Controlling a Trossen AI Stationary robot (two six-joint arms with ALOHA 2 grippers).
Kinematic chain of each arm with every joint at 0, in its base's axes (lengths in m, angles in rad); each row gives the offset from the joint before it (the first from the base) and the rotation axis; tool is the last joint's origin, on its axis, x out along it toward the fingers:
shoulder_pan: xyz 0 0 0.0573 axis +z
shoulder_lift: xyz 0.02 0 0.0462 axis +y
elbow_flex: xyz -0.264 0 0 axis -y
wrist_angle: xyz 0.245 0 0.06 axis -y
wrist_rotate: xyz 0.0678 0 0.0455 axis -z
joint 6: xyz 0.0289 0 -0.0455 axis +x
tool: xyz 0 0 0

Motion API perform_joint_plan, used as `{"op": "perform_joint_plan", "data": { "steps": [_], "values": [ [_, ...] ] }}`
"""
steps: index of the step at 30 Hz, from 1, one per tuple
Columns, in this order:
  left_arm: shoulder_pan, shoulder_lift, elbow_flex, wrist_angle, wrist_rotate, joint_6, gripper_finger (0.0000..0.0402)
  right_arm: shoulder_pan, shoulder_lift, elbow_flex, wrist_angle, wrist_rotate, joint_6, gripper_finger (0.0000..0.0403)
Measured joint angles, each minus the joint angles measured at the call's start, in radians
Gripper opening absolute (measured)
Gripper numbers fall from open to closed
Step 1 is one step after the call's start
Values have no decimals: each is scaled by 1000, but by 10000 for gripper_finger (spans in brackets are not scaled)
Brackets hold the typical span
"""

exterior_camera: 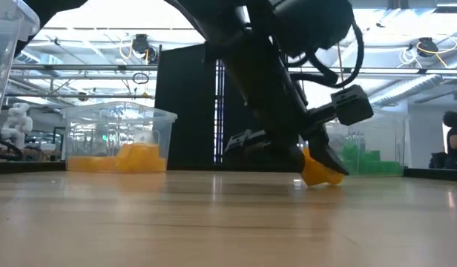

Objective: Sort blocks
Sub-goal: Put the yellow game piece into the top left transparent bin

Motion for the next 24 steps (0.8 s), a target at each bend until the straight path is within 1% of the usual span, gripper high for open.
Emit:
{"op": "perform_joint_plan", "data": {
  "steps": [2, 8, 11, 14, 16, 19, 24],
  "values": [
    [-2, -30, -3, 2, -2, 55, 12, 0, 0, 0, 0, 0, 0, 368],
    [21, -156, 12, 26, -101, 211, 11, 0, 0, 0, 1, 4, -3, 368],
    [32, -219, 8, -1, -151, 300, 11, 0, 0, 0, 1, 4, -3, 368],
    [50, -320, 11, -77, -241, 332, 10, 0, 0, 0, 1, 4, -3, 368],
    [68, -388, 13, -182, -309, 329, 10, 0, -1, 0, 1, 4, -4, 368],
    [91, -485, 10, -381, -394, 319, 10, 0, -3, 0, 1, 4, -5, 368],
    [112, -680, 13, -732, -490, 180, 10, 0, -11, 0, 1, 4, -22, 368]
  ]
}}
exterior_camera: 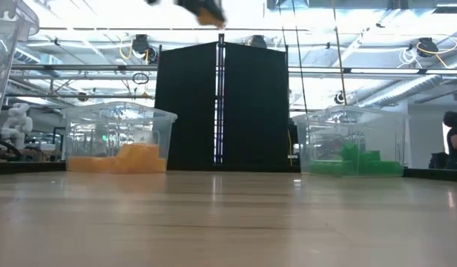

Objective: Sort blocks
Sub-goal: Put the yellow game piece into the top left transparent bin

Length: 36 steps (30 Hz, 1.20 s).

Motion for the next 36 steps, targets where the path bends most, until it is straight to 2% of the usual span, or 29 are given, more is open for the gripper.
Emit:
{"op": "perform_joint_plan", "data": {
  "steps": [7, 10, 13, 20, 24, 28, 33, 36],
  "values": [
    [0, -152, -4, -493, -46, -355, 10, 0, -16, 0, 0, 0, -9, 368],
    [13, -218, -80, -458, -59, -303, 10, 0, -20, 0, 0, 1, -12, 368],
    [49, -274, -155, -490, -49, -380, 10, 0, -21, 0, 1, 1, -12, 368],
    [146, -434, -419, -477, -22, -484, 10, 0, -21, 0, 1, 1, -13, 368],
    [209, -505, -556, -407, -18, -503, 10, 0, -21, 0, 1, 1, -15, 368],
    [300, -546, -664, -278, -7, -399, 10, 0, -21, 0, 9, 2, -16, 368],
    [429, -558, -762, 29, 47, -133, 10, 0, -21, 0, 33, 2, -8, 368],
    [505, -556, -801, 251, 140, 87, 9, 0, -21, 0, 33, 2, -5, 368]
  ]
}}
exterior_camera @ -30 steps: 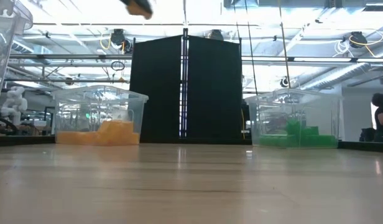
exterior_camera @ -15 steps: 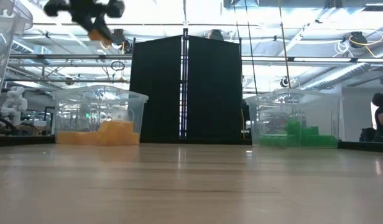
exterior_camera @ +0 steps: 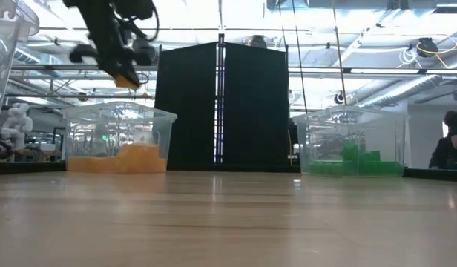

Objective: Sort blocks
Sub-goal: Put the yellow game piece into the top left transparent bin, then return to Home Position

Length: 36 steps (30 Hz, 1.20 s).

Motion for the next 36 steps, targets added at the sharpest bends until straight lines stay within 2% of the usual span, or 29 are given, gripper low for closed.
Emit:
{"op": "perform_joint_plan", "data": {
  "steps": [2, 4, 7, 10, 13, 17, 20, 26, 29, 31, 33, 36],
  "values": [
    [48, 0, -26, 113, 99, 131, 9, 0, 0, 0, 0, 0, 1, 368],
    [89, 1, -32, 145, 176, 187, 12, 0, 0, 0, 0, 0, 1, 368],
    [126, 0, -32, 159, 185, 188, 34, 0, 0, 0, 0, 0, 1, 368],
    [134, -7, -32, 184, 209, 219, 71, 0, 0, 0, 0, 0, 0, 368],
    [134, -8, -32, 208, 276, 287, 117, 0, 0, 0, -1, 0, -5, 368],
    [133, -7, -32, 186, 323, 282, 172, 0, 0, 0, -1, 2, -7, 368],
    [133, -7, -16, 183, 409, 285, 198, 0, 0, 0, 4, 33, -24, 368],
    [104, -26, 120, 237, 752, 295, 207, 0, 0, 0, 10, 81, -1, 368],
    [68, -63, 202, 264, 933, 346, 207, 0, 0, 0, -34, 70, -43, 368],
    [43, -93, 243, 249, 991, 343, 207, 0, 0, 0, -86, 68, -23, 368],
    [16, -128, 273, 244, 1004, 316, 208, 0, 0, 0, -118, 79, -2, 368],
    [-17, -201, 305, 243, 1008, 398, 208, 0, -22, -1, -100, 73, -56, 368]
  ]
}}
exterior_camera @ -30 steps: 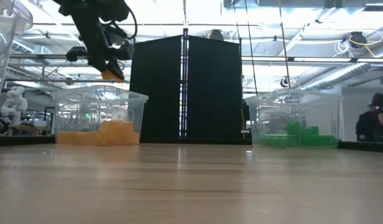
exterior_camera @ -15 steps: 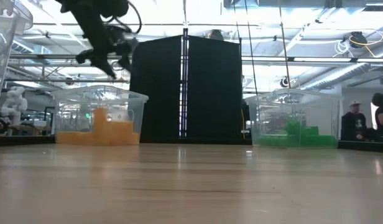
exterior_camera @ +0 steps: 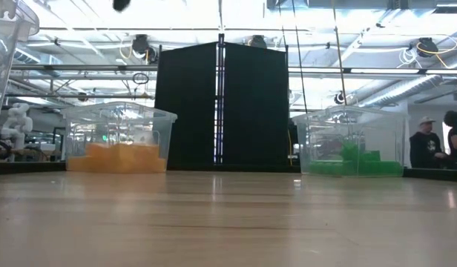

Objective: Sort blocks
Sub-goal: Return to Home Position

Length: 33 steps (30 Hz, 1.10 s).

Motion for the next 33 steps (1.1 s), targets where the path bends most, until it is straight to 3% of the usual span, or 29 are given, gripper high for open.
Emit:
{"op": "perform_joint_plan", "data": {
  "steps": [5, 8, 15, 21, 25, 33],
  "values": [
    [-8, -179, -4, -3, -4, 101, 208, 19, -179, -2, 100, -7, -66, 368],
    [-11, -297, -10, -1, -6, 137, 208, 7, -329, -21, 144, -1, -7, 368],
    [-11, -484, -91, 7, 82, 207, 208, -28, -564, -200, 328, -3, 30, 368],
    [-11, -636, -359, 226, 169, 147, 208, -54, -744, -511, 499, -29, 76, 368],
    [-11, -742, -566, 441, 257, 98, 208, -67, -721, -614, 547, -98, 113, 368],
    [-34, -897, -898, 854, 357, 3, 208, -68, -746, -883, 904, -222, 138, 368]
  ]
}}
